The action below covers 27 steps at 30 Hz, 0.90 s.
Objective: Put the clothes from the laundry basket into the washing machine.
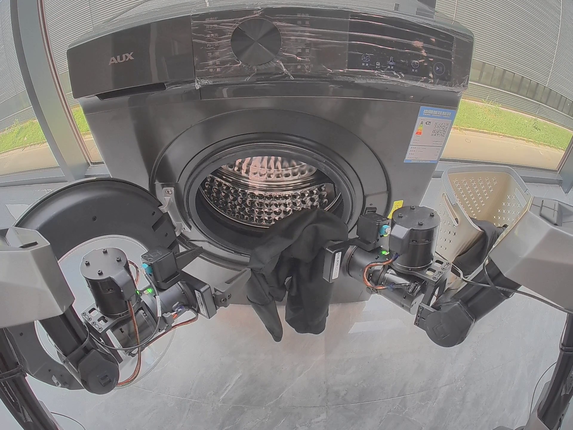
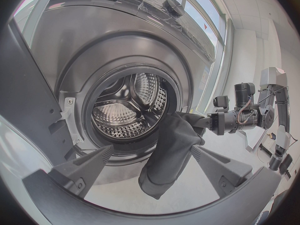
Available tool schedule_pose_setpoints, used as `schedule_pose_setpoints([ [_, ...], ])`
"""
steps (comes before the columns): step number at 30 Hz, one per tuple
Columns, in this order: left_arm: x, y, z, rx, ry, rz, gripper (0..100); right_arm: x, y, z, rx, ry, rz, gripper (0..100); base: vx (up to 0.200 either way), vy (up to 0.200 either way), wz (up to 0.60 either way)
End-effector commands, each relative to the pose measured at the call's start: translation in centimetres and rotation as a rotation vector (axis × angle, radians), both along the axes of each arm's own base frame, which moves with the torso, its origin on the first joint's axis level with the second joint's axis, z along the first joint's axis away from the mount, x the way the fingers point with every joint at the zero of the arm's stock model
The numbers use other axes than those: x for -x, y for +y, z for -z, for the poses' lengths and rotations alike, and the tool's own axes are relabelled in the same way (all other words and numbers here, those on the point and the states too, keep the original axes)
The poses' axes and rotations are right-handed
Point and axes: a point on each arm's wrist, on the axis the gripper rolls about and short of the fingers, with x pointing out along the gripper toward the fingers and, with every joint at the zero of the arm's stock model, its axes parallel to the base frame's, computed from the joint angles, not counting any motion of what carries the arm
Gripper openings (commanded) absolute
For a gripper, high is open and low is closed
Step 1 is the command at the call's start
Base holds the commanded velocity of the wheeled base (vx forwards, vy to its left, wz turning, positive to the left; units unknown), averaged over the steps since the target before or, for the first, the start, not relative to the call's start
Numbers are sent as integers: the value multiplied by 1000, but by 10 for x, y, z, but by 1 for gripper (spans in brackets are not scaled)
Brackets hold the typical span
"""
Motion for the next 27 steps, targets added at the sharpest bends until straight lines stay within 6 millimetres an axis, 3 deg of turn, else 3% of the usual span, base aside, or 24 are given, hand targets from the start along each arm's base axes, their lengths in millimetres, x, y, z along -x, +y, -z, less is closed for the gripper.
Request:
schedule_pose_setpoints([
  [1, -2, 0, 2, -2, 0, -15, 100, -5, 2, -4, -11, -14, 5, 0, 0, 0, 0],
  [7, -6, 0, 12, -19, 29, -31, 100, -16, 1, -4, -17, -10, 66, 0, 0, 0, 0],
  [13, -2, -4, 13, -24, 37, -22, 100, -12, 6, -5, -37, -8, 54, 0, 0, 0, 0],
  [19, 14, -18, 27, -56, 102, 60, 100, 8, 25, -12, -48, -19, -24, 0, 0, 0, 0],
  [27, 8, -42, 37, -44, 109, 123, 100, 35, 42, -30, -82, -45, -107, 0, 0, 0, 0],
])
